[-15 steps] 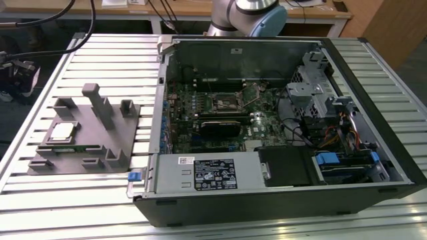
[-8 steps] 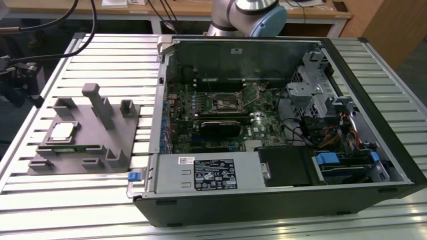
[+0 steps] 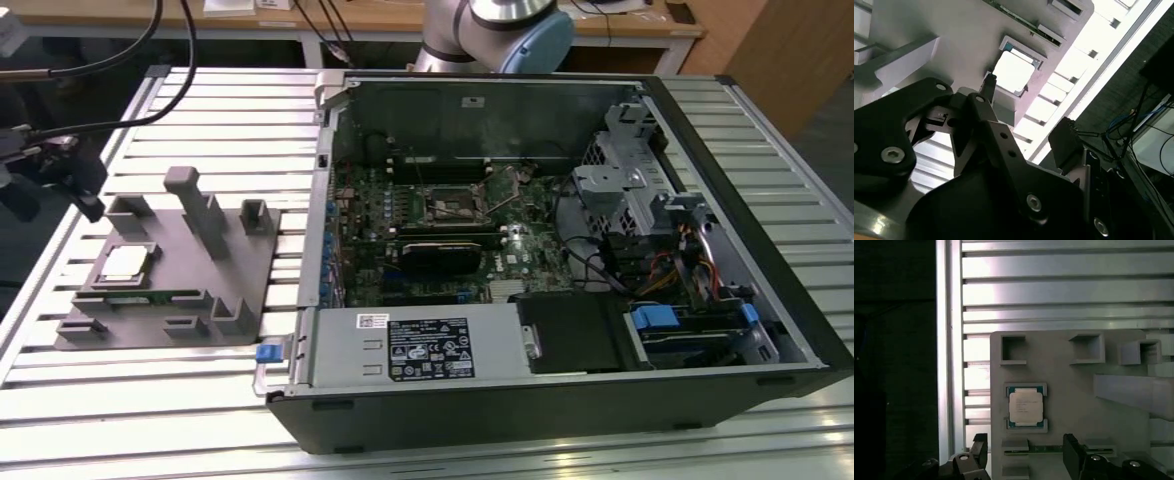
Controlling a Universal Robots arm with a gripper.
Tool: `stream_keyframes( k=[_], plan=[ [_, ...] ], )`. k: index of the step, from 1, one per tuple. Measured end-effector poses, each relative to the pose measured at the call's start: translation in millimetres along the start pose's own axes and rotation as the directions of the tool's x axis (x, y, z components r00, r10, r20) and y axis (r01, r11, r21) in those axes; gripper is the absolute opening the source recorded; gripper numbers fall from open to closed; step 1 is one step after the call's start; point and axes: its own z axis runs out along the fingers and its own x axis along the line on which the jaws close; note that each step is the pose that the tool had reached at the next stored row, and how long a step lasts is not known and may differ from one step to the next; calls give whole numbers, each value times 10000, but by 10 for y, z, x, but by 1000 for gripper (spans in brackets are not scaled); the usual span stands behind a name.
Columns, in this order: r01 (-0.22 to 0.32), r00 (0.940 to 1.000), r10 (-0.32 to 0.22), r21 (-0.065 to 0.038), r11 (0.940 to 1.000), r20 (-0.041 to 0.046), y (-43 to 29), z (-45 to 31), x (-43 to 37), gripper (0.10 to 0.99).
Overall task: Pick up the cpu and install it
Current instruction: 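Pick up the cpu and move it towards the insertion slot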
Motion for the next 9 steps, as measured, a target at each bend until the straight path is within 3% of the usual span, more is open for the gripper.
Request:
stream_keyframes(
  k=[9],
  plan=[
    [181,9998,-181,-6,9998,-11,0,116,-15,706]
  ],
)
